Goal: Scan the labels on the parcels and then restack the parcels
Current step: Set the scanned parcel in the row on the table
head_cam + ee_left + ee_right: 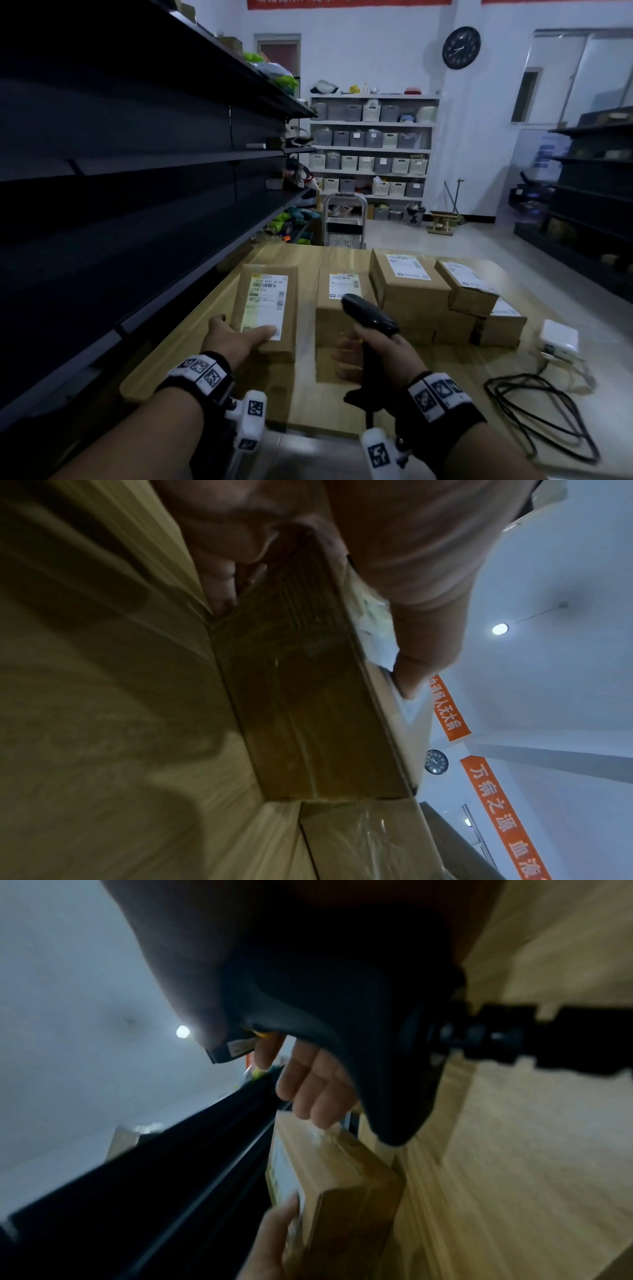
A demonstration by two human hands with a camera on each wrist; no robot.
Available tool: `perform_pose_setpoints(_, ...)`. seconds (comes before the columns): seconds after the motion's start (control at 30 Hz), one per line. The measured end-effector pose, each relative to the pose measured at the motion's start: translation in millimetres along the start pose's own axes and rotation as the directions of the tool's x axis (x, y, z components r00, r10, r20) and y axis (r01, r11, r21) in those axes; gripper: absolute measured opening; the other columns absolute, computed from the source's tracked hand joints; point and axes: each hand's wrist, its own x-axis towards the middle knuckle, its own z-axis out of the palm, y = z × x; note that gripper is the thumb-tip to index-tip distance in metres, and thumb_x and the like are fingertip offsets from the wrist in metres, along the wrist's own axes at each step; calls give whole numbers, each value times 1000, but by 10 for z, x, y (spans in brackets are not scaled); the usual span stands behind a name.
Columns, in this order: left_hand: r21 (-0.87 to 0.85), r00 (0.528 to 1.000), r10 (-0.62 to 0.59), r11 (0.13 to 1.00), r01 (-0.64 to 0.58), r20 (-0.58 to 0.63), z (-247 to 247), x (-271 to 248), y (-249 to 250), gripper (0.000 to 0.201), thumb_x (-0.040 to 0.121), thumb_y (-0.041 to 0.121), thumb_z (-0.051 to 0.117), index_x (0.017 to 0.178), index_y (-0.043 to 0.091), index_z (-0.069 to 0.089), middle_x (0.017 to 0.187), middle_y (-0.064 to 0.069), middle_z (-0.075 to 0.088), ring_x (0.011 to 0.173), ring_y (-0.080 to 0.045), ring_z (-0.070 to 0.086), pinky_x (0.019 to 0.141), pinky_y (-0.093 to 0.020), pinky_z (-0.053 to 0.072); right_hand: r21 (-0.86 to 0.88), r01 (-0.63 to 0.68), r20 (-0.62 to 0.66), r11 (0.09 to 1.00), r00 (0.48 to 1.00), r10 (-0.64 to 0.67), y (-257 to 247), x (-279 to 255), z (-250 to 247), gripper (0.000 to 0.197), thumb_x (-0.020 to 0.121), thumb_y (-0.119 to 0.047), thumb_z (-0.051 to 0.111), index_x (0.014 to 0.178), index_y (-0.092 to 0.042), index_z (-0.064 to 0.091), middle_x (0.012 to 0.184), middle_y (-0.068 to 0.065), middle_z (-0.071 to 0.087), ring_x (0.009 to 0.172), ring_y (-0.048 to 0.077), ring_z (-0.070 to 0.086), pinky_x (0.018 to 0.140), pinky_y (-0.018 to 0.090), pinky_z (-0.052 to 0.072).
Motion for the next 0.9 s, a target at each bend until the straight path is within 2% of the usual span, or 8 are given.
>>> perform_pose_setpoints(0.07,-37,999,-16,999,17,27,15,4,-39,133,67,39,105,170,24,22,146,-17,63,108,-36,68,96,-55,61,-206,32,-10,978,999,-34,-11,-30,229,22,88,-20,79,78,-4,68,71,18,63,61,31,62,62,43,51)
perform_pose_setpoints(0.13,-86,998,-29,996,34,58,31,12,-84,132,57,41,107,165,24,33,132,-14,71,106,-37,73,95,-60,63,-349,58,5,935,998,-60,-17,-54,411,31,87,-23,78,63,-13,62,60,13,53,49,25,51,54,36,44)
perform_pose_setpoints(0.2,-157,998,-21,987,31,64,52,19,-120,126,45,43,109,153,24,45,120,-11,76,100,-39,79,89,-62,66,-433,91,21,897,996,-91,-28,-96,552,33,92,-21,76,64,-14,59,58,11,50,46,23,47,51,32,41)
perform_pose_setpoints(0.3,-191,998,15,982,-3,62,107,37,-162,109,46,44,109,138,28,52,115,-7,79,98,-36,80,89,-59,67,-521,144,37,841,989,-146,-66,-160,683,32,92,-22,74,66,-15,57,57,12,48,45,23,45,50,32,40)
perform_pose_setpoints(0.4,-167,998,61,984,-54,35,208,113,-282,110,37,63,106,131,35,58,116,1,79,102,-29,79,92,-55,67,-508,124,11,853,990,-137,-118,-220,717,32,91,-22,74,64,-18,60,58,13,46,46,23,43,50,33,37)
perform_pose_setpoints(0.53,-106,986,165,980,-168,-35,368,360,-514,118,29,84,100,133,45,59,124,9,76,113,-23,75,101,-52,64,-432,86,-7,898,995,-99,-160,-326,716,20,90,-20,75,73,-16,65,63,12,44,48,21,40,50,31,33)
perform_pose_setpoints(0.77,-99,974,216,970,-223,-72,413,326,-565,120,27,84,100,134,49,58,125,10,75,114,-21,74,100,-53,64,-454,38,-64,890,995,-75,-92,-365,736,9,91,-18,73,84,-13,69,61,8,45,46,20,41,49,31,32)
perform_pose_setpoints(0.9,-18,968,231,972,-234,-101,381,129,-456,122,33,80,98,141,40,56,129,4,64,120,-24,66,106,-55,59,-451,30,-55,892,997,-61,-46,-421,742,9,92,-17,72,85,-12,68,61,7,48,46,19,42,49,30,33)
